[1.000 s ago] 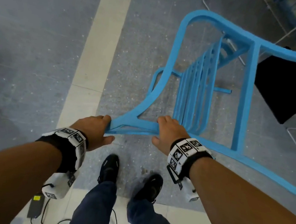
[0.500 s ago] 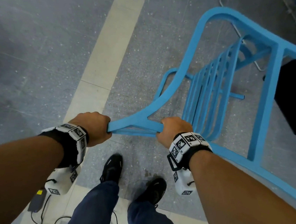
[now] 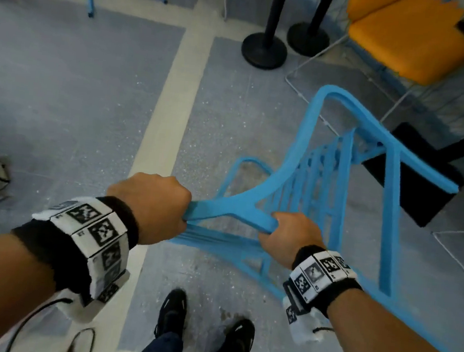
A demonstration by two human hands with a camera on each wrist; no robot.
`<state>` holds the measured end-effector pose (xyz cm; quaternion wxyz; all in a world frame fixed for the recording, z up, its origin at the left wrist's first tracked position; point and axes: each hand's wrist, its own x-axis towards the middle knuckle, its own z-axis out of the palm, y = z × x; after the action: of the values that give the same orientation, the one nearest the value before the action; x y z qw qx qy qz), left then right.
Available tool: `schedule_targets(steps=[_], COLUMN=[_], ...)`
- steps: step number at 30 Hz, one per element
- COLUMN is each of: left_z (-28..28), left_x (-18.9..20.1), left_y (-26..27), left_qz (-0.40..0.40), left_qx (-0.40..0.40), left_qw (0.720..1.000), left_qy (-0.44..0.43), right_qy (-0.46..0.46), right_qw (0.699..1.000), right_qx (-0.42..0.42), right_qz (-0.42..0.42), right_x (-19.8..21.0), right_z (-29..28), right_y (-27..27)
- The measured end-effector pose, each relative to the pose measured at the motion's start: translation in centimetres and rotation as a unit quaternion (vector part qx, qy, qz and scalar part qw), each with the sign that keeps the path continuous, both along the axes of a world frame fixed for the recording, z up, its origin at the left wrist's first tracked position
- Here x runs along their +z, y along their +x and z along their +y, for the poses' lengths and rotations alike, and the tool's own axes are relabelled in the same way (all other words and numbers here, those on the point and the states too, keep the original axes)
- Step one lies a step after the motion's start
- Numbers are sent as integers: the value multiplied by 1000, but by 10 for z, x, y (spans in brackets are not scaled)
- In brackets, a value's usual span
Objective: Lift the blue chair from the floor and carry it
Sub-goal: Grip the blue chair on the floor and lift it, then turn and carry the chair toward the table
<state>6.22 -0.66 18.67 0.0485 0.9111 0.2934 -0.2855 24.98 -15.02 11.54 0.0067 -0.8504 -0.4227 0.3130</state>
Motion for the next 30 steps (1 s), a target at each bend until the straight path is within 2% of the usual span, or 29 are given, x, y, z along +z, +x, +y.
schedule_targets(steps=[4, 7, 10, 12, 14, 19, 26, 30], left_z=[-25, -44, -61, -74, -84, -133, -161, -189], left_x=[71, 92, 92, 76, 60, 43, 100, 130], left_y=[21, 19, 9, 12, 25, 59, 125, 150], left_qz=[-27, -169, -304, -349, -353, -308, -332, -301], left_qx=[-132, -210, -138, -75, -42, -98, -168, -237], left_qw=[990, 963, 931, 910, 911, 924, 915, 918], left_qy=[42, -4, -147, -213, -209, -203, -159, -105], right_qy=[60, 88, 105, 111, 93, 74, 139, 188], right_qw=[993, 979, 965, 958, 957, 948, 923, 884], right_qx=[-105, -186, -235, -260, -268, -308, -358, -428], right_qz=[11, 10, 44, 55, 61, 35, -24, -6], right_x=[33, 44, 46, 44, 40, 45, 71, 74], right_z=[-45, -90, -133, -152, -165, -217, -248, -273], right_y=[3, 14, 18, 20, 26, 46, 86, 85])
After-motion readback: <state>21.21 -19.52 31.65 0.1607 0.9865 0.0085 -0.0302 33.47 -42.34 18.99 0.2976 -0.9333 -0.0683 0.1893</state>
